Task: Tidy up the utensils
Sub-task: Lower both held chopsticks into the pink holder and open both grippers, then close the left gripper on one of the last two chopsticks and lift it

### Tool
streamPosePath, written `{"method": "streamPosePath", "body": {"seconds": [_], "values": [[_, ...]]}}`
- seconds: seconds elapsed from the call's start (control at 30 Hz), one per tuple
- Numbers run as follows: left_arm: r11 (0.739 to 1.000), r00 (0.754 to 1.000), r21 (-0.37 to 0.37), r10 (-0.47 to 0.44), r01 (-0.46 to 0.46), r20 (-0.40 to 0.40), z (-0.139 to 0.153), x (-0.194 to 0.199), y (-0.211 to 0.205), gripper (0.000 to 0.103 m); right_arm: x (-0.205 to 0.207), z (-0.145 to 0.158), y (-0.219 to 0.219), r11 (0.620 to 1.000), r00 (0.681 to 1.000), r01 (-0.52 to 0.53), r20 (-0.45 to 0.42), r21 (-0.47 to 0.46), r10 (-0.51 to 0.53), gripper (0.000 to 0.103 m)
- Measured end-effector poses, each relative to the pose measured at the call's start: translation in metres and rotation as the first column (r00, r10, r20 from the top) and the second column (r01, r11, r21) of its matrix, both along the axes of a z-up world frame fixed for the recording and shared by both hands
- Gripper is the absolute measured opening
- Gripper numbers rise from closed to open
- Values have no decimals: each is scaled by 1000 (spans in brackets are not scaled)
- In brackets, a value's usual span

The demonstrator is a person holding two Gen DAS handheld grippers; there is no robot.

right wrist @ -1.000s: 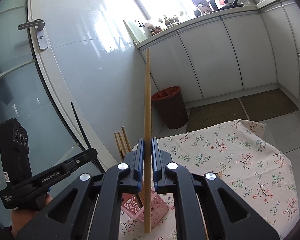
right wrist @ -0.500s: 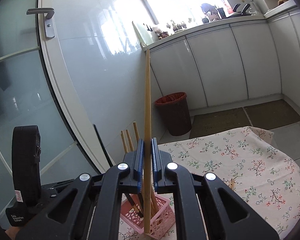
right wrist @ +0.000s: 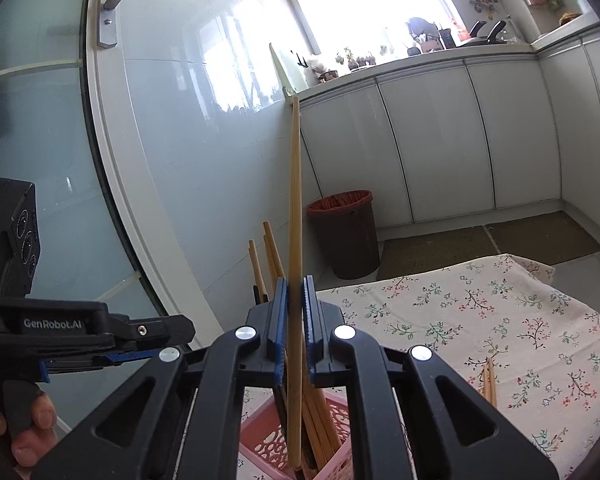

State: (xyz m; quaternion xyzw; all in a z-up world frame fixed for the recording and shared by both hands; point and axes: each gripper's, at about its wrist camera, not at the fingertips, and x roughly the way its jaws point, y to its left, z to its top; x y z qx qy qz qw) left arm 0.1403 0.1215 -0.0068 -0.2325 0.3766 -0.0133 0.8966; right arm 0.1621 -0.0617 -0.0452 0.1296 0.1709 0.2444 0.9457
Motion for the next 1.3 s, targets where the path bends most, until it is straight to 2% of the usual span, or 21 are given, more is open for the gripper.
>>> {"method": "streamPosePath", "body": {"seconds": [0.1,0.17,0.2,0.37,0.47,0.53,0.67,0.7,0.73,0.8,1.0,1.17,1.23,1.3], "values": [[1000,1000,-1,-11,11,10,3,-1,-1,36,1,-5,2,999,1000,-1,-23,-37,1,11],[1000,1000,14,-24,24,16,5,-2,-6,36,1,-7,2,998,999,-6,-33,-62,4,21],[999,999,19,-29,29,18,6,-1,-7,36,0,-8,0,998,999,-8,-36,-70,5,29],[998,998,35,-49,48,34,11,-5,-18,36,-1,5,-19,999,998,-9,-56,-48,6,29],[996,997,44,-75,74,35,12,-6,-27,36,3,13,-37,999,995,-1,-96,-36,-2,30],[994,995,59,-94,92,31,12,-7,-35,36,5,15,-50,999,991,17,-131,-32,-21,38],[988,992,94,-123,121,11,9,-5,-51,36,6,21,-74,999,982,34,-183,-20,-37,39],[987,992,99,-128,127,2,7,-5,-55,36,6,22,-79,999,979,32,-201,-24,-36,44],[986,991,100,-132,132,-5,5,-4,-59,36,7,24,-83,999,973,32,-225,-34,-39,52],[983,989,106,-149,150,-18,2,-3,-68,37,8,25,-94,999,963,17,-268,-35,-25,58],[955,968,159,-245,251,-57,-13,-2,-111,39,13,19,-137,994,928,85,-358,-70,-105,58],[939,947,144,-295,312,-127,-34,2,-139,39,21,5,-168,992,878,93,-464,-80,-119,58],[930,938,149,-315,336,-145,-42,3,-150,39,23,-1,-174,988,853,91,-502,-125,-141,58],[918,924,143,-347,370,-160,-51,3,-162,39,26,-10,-177,982,816,80,-554,-174,-164,58]]}}
